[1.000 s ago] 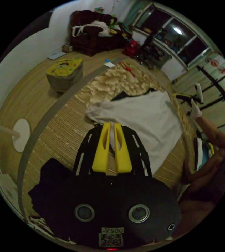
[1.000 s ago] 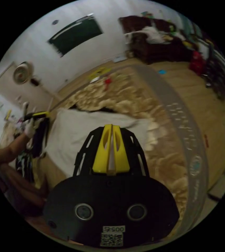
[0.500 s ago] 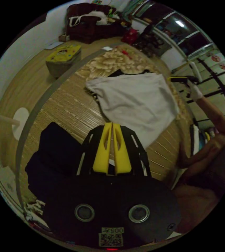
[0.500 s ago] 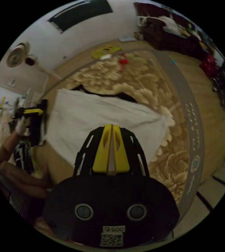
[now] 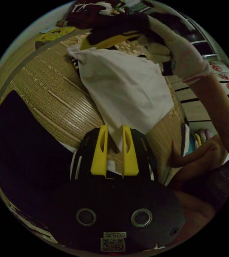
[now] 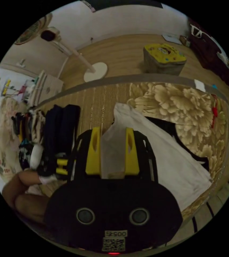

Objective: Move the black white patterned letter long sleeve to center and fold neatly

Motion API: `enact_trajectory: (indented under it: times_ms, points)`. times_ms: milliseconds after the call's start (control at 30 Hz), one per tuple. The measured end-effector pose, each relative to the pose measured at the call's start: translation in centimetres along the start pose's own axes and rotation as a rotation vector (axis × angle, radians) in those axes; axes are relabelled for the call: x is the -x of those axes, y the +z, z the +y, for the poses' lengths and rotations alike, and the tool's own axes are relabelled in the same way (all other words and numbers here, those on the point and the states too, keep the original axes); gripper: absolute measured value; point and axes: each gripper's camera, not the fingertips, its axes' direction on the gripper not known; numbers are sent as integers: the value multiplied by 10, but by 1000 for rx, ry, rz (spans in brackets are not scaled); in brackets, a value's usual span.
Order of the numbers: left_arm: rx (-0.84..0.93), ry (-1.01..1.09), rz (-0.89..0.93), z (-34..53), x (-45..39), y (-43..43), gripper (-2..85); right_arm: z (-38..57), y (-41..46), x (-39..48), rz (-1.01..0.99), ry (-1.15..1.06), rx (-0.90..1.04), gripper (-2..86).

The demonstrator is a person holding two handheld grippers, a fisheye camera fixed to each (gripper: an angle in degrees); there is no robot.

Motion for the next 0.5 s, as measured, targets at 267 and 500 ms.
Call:
enact_trajectory:
  times_ms: [267,500]
  points:
    - [39,155,-104,-17,-49,56,64,-21,47,26,320,-2,93,78]
    - [59,171,32,-40,-72,99,52,-15,50,5,360,-34,89,-2]
